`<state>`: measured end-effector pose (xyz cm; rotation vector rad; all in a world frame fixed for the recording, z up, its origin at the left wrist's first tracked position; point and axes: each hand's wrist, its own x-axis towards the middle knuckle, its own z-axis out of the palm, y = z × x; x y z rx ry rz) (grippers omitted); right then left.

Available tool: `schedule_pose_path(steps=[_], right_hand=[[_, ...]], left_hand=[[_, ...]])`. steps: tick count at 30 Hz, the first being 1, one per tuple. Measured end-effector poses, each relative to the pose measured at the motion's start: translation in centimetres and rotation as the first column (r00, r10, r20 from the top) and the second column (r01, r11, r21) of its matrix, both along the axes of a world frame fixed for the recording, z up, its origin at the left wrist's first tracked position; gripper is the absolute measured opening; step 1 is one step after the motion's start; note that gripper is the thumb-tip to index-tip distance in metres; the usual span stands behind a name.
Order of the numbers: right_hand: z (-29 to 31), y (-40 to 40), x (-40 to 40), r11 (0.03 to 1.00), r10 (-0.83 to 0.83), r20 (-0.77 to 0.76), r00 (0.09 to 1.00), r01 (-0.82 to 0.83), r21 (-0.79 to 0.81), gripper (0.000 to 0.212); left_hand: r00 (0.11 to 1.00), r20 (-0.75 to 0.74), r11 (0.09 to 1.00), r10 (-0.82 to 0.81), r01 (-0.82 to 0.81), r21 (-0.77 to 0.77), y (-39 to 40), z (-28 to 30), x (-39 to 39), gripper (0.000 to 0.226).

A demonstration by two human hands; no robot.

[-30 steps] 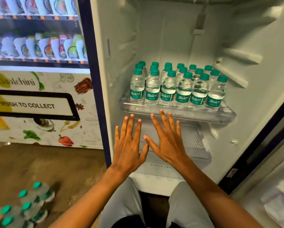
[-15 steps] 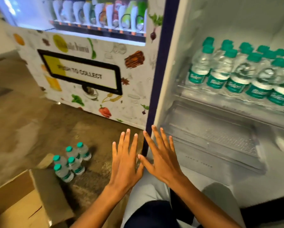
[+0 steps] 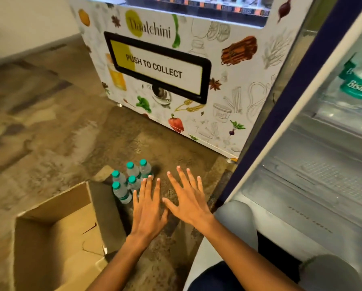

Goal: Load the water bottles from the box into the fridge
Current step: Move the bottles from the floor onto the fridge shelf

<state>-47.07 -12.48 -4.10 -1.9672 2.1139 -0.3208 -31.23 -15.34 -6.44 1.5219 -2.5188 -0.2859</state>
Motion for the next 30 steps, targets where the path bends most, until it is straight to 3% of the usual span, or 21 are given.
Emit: schedule_pose_path(steps=[6, 13, 20, 25, 30], right_hand=[[-2.5, -3.4, 1.8, 0.987, 0.117, 0.003, 0.993, -0.116, 0.107, 0.079], [-4.7, -6.8, 3.6, 0.955, 0.21, 0.053, 0.976, -0.217, 0.203, 0.078], [-6.2, -9.1, 4.7, 0.943, 0.225, 0.092, 0.97, -0.24, 0.229, 0.077], [-7.0, -10.9, 5.8, 0.939, 0.234, 0.097, 0.967, -0.251, 0.234, 0.075], [-7.5, -13.2, 7.9, 0.912, 0.268, 0.081, 0.96, -0.28, 0.299, 0.072]], left_hand=[[0.978, 0.144, 0.972, 0.154, -0.176, 0.154, -5.1, -4.4, 4.5, 0.081], [0.923, 0.285, 0.935, 0.26, -0.314, 0.165, -11.9, -6.4, 8.1, 0.078], [0.936, 0.265, 0.923, 0.232, -0.298, 0.245, -15.1, -7.1, 9.4, 0.042], [0.932, 0.213, 0.901, 0.293, -0.344, 0.264, -16.1, -8.2, 9.5, 0.044], [0.934, 0.167, 0.891, 0.316, -0.352, 0.288, -17.2, -8.7, 10.2, 0.025]])
